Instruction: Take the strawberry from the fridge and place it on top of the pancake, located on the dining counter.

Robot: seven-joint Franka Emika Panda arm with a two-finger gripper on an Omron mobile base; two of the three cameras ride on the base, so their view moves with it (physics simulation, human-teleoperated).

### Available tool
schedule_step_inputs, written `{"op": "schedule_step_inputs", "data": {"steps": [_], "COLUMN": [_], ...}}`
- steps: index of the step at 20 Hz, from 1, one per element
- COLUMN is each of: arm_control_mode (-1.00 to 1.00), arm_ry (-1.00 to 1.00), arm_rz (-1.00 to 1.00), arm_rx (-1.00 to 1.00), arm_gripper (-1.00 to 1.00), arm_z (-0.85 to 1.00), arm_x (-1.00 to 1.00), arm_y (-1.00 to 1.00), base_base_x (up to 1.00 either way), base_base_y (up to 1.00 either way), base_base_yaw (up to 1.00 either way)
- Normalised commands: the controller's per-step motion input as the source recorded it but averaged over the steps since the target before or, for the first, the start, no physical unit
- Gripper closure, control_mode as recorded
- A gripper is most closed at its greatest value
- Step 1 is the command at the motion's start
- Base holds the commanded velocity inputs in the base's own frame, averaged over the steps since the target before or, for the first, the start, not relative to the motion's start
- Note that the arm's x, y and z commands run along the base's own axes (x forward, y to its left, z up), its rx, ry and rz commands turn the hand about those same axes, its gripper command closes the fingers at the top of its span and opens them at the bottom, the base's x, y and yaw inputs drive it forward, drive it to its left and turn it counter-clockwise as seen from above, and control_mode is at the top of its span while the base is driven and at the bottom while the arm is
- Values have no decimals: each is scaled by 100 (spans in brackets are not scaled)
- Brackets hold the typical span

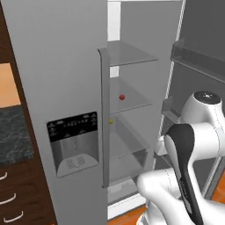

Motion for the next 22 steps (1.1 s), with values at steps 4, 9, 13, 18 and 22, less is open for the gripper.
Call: {"op": "schedule_step_inputs", "data": {"steps": [4, 9, 13, 18, 22], "arm_control_mode": [100, 100, 100, 100, 100], "arm_ry": [0, 0, 0, 0, 0], "arm_rz": [0, 0, 0, 0, 0], "arm_rx": [0, 0, 0, 0, 0], "arm_gripper": [-100, -100, -100, -100, -100], "arm_z": [0, 0, 0, 0, 0], "arm_x": [0, 0, 0, 0, 0], "arm_y": [0, 0, 0, 0, 0], "base_base_x": [38, 57, 59, 44, 23], "base_base_y": [7, 0, 0, -1, -16], "base_base_yaw": [-9, 0, 0, 0, 2]}}
